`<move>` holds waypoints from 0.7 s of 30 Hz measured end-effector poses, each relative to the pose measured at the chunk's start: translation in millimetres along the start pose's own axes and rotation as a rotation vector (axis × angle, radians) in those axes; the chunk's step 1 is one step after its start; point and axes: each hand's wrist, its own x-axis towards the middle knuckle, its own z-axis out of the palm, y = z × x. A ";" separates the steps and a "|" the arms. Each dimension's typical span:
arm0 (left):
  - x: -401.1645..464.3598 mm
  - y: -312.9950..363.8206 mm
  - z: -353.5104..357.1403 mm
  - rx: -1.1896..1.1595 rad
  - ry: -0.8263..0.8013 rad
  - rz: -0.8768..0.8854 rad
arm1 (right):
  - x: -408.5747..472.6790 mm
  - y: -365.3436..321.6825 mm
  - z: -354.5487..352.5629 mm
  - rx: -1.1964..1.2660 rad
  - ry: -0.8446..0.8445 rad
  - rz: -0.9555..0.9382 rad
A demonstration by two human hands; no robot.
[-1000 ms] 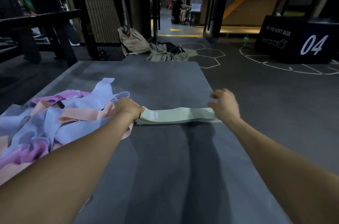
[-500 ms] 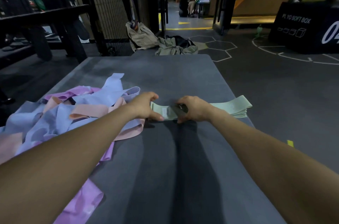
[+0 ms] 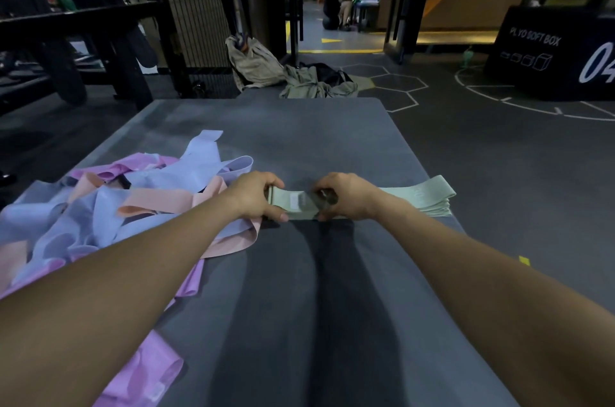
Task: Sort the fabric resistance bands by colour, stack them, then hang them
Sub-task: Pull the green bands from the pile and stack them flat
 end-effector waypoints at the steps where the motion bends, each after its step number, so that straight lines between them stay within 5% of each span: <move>1: -0.2 0.4 -0.4 -0.004 -0.009 0.002 | -1.9 1.8 -1.2 -0.001 0.002 0.003; 21: -16.2 -14.5 -9.8 -0.407 0.004 -0.055 | 6.8 -6.4 7.2 -0.028 -0.029 0.048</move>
